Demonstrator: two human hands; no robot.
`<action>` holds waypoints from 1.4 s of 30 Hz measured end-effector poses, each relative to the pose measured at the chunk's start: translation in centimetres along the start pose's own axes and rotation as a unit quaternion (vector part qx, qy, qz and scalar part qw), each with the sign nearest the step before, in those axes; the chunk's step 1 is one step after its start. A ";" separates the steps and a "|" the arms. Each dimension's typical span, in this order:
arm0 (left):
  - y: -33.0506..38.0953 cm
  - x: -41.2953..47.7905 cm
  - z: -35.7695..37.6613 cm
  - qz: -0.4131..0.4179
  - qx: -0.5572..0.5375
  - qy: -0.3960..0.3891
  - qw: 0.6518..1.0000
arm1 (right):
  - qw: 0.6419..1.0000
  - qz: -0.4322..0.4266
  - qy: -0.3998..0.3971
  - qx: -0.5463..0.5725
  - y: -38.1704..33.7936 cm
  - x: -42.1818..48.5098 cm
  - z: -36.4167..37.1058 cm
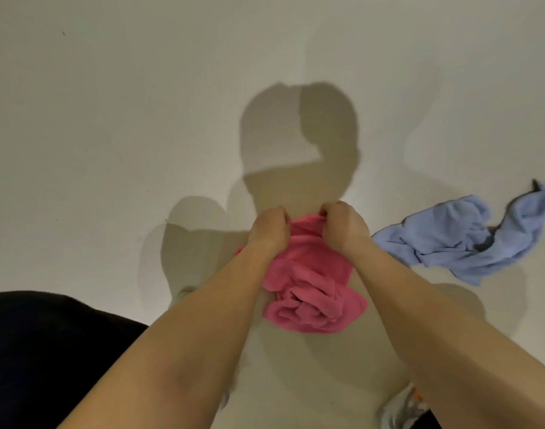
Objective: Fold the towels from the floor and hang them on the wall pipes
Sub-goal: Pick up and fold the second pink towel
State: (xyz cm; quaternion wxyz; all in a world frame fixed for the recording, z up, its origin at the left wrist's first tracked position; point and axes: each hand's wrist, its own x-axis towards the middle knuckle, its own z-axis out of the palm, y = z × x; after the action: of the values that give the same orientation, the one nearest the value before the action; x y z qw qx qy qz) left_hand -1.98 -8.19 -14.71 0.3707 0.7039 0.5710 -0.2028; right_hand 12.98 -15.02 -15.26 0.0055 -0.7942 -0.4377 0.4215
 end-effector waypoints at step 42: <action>51.7 -66.3 -55.9 0.452 -0.121 0.126 0.875 | 0.853 -0.044 0.453 0.255 -3.8 -72.6 -77.9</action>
State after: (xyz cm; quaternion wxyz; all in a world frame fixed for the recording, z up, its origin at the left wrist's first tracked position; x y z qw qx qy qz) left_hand 22.01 -13.22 83.23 0.4294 0.8542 0.2530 0.1481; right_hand 43.93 -35.45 84.68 0.4242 -0.8476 -0.2987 0.1112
